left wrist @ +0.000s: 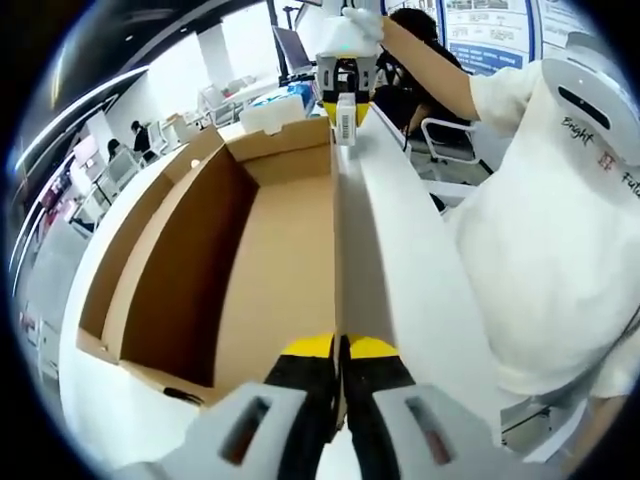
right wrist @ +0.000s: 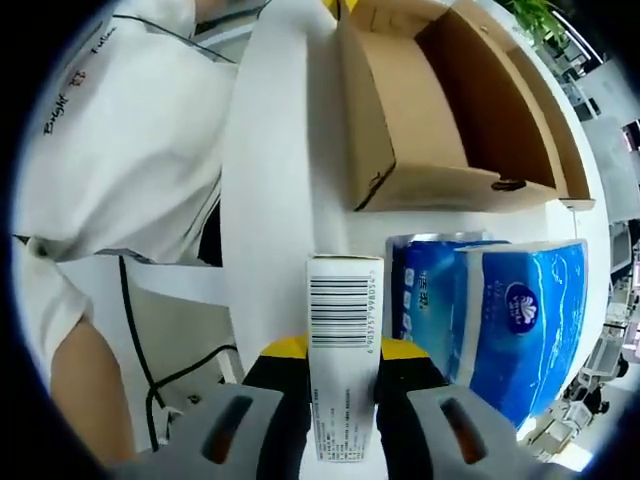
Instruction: Operate the shoe box by opening the lid, removing the specified soft item, and placing it in the target area until the item is outside and the box remains undamaged.
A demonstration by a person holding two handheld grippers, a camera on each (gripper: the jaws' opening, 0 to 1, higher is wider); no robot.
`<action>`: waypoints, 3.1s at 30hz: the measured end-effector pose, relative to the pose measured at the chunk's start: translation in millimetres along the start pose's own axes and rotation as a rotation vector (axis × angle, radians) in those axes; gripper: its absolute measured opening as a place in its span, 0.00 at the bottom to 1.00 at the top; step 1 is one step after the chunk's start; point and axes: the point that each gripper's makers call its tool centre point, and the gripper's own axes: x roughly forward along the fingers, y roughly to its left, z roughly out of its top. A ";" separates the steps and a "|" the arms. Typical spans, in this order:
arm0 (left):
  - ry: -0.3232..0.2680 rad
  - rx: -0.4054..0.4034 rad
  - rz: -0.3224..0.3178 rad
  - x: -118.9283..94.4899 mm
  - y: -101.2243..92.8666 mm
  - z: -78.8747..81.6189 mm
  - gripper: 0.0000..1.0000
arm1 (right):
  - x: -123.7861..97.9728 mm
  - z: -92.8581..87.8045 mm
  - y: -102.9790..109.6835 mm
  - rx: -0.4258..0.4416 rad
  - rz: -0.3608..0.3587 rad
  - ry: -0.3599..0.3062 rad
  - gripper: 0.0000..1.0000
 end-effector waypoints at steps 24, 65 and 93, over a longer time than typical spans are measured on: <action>-0.002 0.013 0.013 -0.1 0.3 0.7 0.01 | 18.7 -10.9 -6.2 -0.044 -0.012 0.008 0.21; -0.007 0.007 0.017 -1.0 -0.6 0.2 0.02 | -74.5 69.6 -22.9 0.085 -0.324 -0.375 0.13; -0.001 -0.010 0.017 0.2 -0.7 1.2 0.02 | -182.7 98.0 -86.5 0.529 -0.704 -1.178 0.13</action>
